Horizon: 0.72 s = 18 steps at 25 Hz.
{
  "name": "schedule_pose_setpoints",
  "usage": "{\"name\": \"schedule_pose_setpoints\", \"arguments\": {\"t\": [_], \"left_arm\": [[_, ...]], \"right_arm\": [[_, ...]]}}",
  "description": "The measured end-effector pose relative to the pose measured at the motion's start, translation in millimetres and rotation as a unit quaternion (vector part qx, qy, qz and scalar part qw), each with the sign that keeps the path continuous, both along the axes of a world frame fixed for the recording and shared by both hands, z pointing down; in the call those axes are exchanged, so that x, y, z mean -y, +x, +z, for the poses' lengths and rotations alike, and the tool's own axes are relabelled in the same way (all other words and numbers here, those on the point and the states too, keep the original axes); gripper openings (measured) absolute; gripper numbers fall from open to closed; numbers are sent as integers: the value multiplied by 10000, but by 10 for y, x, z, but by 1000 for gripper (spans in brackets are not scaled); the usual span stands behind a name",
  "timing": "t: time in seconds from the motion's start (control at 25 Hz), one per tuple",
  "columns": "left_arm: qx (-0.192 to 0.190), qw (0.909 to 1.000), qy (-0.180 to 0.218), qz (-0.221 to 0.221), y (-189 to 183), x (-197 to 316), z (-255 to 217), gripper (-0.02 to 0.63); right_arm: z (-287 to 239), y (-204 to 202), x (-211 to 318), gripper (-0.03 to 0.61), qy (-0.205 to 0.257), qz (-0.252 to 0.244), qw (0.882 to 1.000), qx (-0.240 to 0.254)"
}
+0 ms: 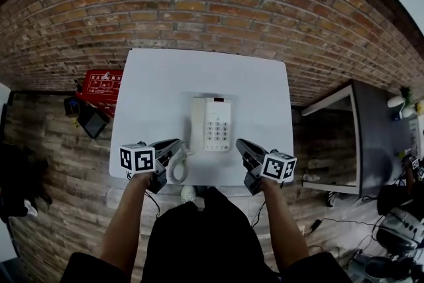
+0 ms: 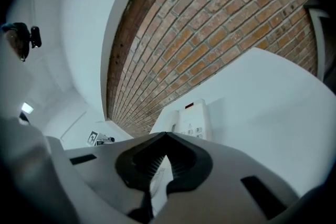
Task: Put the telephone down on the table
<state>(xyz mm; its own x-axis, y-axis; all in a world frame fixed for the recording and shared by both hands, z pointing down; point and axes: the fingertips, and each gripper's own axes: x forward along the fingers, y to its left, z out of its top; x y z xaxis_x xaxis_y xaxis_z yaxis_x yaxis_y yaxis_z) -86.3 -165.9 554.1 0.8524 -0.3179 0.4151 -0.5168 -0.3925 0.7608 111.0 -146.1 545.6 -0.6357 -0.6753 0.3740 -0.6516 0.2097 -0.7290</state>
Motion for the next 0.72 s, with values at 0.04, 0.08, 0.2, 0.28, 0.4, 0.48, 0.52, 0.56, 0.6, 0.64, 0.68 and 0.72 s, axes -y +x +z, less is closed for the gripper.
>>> {"name": "schedule_pose_setpoints", "arguments": {"t": [0.04,0.08,0.2,0.28,0.4,0.48,0.52,0.56,0.6,0.64,0.68,0.72], "left_arm": [[96,9999,126,51,-12,-44,-31,14],[180,9995,254,100,-25,-91,-66,14],[250,9976,622,181,-44,-192,-225,14],[241,9960,844,169,-62,-247,-344,12],[204,9927,1183,81,-90,-299,-525,12],[164,9902,1389,-12,-85,-325,-636,12],[155,9888,1487,-53,-79,-342,-688,12],[167,9873,1578,-84,-70,-362,-736,12],[201,9858,1661,-109,-59,-380,-776,12],[251,9845,1733,-132,-45,-392,-809,12],[307,9833,1790,-157,-26,-401,-831,12],[360,9823,1830,-189,-4,-414,-844,12]], "right_arm": [[-83,-3,-76,21,103,63,9999,-34],[-169,-7,-148,21,212,122,9997,-75],[-414,-11,-321,21,542,256,9979,-252],[-551,-5,-428,21,730,293,9961,-408],[-735,4,-552,21,1000,286,9928,-586],[-821,27,-614,21,1166,260,9901,-737],[-853,42,-640,21,1248,250,9885,-821],[-882,58,-664,21,1328,247,9868,-890],[-910,78,-684,20,1401,253,9853,-946],[-935,102,-700,21,1462,262,9838,-1002],[-957,130,-715,20,1509,270,9825,-1058],[-975,158,-734,20,1540,273,9816,-1093]]}}
